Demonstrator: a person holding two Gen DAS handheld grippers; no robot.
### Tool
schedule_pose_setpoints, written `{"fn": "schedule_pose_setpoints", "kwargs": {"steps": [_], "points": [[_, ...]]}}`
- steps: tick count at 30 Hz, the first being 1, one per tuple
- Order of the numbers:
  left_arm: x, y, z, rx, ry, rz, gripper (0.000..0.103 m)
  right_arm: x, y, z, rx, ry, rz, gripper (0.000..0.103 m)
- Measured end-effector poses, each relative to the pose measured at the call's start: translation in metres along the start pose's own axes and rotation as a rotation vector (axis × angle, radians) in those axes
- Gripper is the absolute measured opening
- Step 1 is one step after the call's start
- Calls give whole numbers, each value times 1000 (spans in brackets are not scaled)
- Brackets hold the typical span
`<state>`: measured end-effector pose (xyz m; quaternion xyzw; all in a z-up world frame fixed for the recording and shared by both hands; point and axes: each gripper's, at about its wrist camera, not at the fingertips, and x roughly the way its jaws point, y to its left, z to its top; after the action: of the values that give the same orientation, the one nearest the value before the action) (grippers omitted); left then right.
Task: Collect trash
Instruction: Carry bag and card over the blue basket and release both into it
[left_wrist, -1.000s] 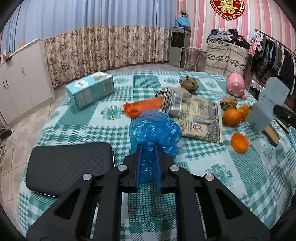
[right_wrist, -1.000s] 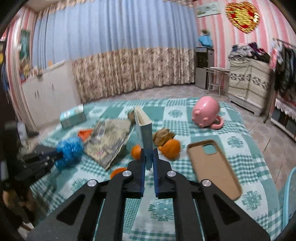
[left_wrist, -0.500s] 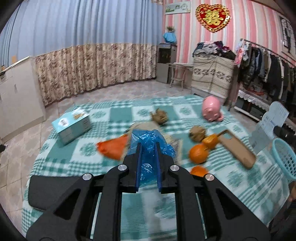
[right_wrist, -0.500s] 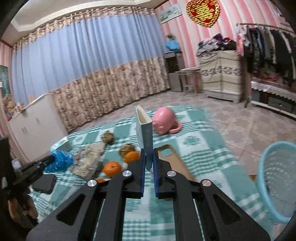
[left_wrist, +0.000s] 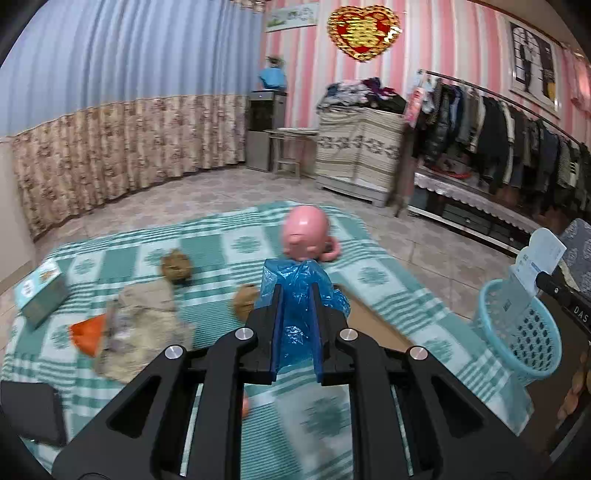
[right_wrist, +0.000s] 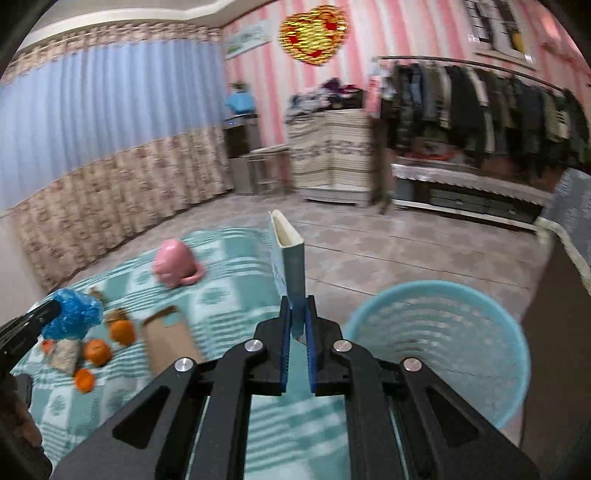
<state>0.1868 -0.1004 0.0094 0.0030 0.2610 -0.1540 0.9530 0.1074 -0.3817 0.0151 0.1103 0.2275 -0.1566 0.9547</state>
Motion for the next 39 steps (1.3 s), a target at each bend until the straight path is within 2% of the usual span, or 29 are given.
{"fn": "schedule_pose_setpoints", "kwargs": {"steps": [7, 17, 22, 28, 31, 33, 38, 39], "points": [[24, -62, 7, 44, 19, -100, 12, 5, -70, 5, 141, -6, -66, 8], [43, -162, 17, 174, 43, -247, 12, 6, -130, -2, 211, 13, -84, 8], [42, -200, 18, 222, 26, -316, 12, 1, -152, -10, 262, 9, -94, 8], [57, -232, 8, 253, 58, -374, 12, -2, -169, -15, 309, 0, -101, 8], [71, -247, -3, 264, 94, -379, 12, -2, -174, -18, 331, 5, -94, 8], [80, -258, -7, 259, 125, -408, 12, -1, -176, -18, 328, 6, -95, 8], [87, -286, -18, 312, 134, -426, 12, 2, -181, -20, 357, 7, -86, 8], [88, -290, -20, 324, 135, -424, 15, 3, -182, -20, 360, 10, -85, 8]]}}
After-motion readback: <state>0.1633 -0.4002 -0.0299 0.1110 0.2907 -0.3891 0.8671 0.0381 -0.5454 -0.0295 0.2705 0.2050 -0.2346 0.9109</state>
